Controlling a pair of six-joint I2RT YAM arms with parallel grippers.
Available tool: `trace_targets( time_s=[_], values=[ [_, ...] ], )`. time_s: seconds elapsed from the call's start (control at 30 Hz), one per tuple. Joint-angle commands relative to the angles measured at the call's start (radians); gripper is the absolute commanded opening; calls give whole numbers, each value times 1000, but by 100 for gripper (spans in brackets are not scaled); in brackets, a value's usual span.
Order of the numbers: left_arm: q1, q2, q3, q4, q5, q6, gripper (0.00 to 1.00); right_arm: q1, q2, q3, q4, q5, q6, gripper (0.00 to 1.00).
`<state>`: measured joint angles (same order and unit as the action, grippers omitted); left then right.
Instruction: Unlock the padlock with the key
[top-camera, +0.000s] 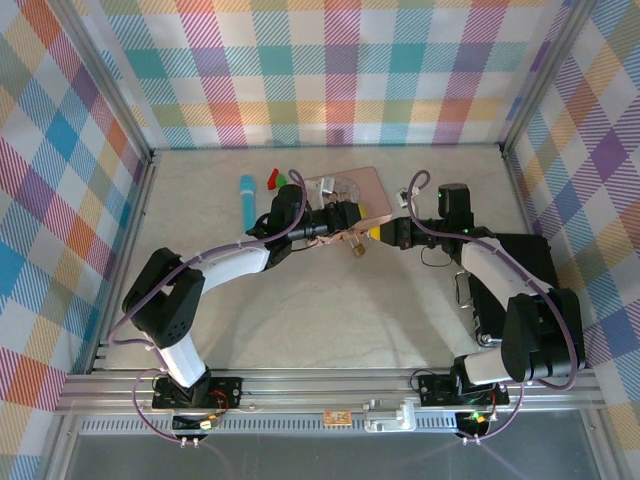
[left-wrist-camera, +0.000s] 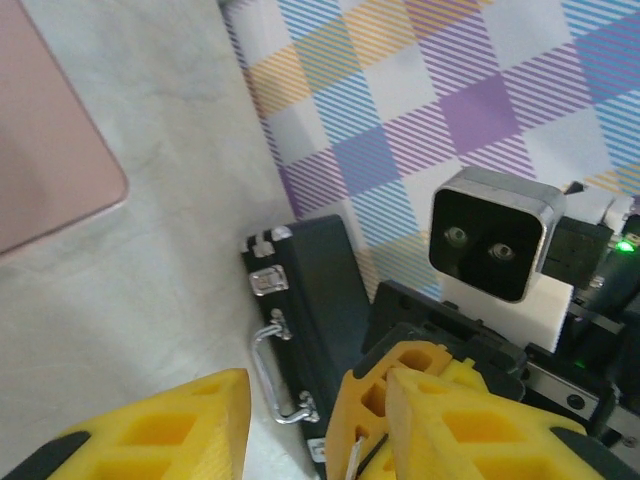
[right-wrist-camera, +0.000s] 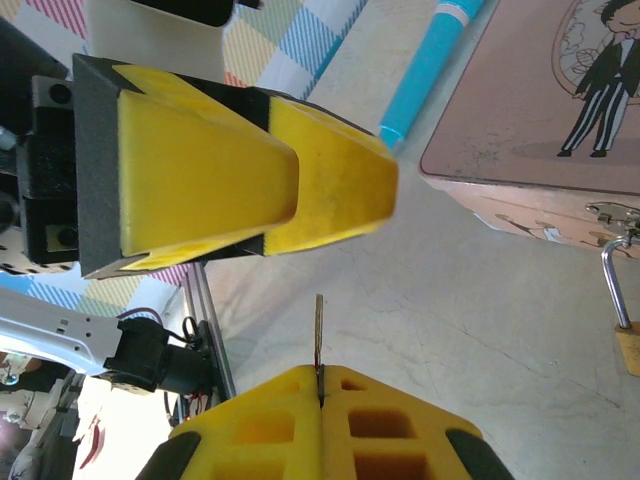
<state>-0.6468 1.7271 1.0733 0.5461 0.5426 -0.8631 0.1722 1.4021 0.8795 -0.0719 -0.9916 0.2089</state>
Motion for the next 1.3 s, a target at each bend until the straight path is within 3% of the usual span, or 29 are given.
trace_targets(
  time_s=[0.0,0.1,0.47,0.97,1.2,1.27],
  values=[
    [-8,5,-10,144,81,-33,41,9,1,23,36,-47,12,0],
    [-13,4,-7,102,73,-5,41,14,10,27,53,-53,23,0],
    [-17,29,8,89,73,-2,25,20,23,35,64,-53,21,0],
    [-43,15,-8,65,82,10,23,20,25,39,86,-38,41,0],
    [-47,-10,-32,58,63,17,0,19,11,38,89,-26,50,0],
    [-47,-18,-36,50,42,18,0,19,-3,36,89,16,63,4]
  ],
)
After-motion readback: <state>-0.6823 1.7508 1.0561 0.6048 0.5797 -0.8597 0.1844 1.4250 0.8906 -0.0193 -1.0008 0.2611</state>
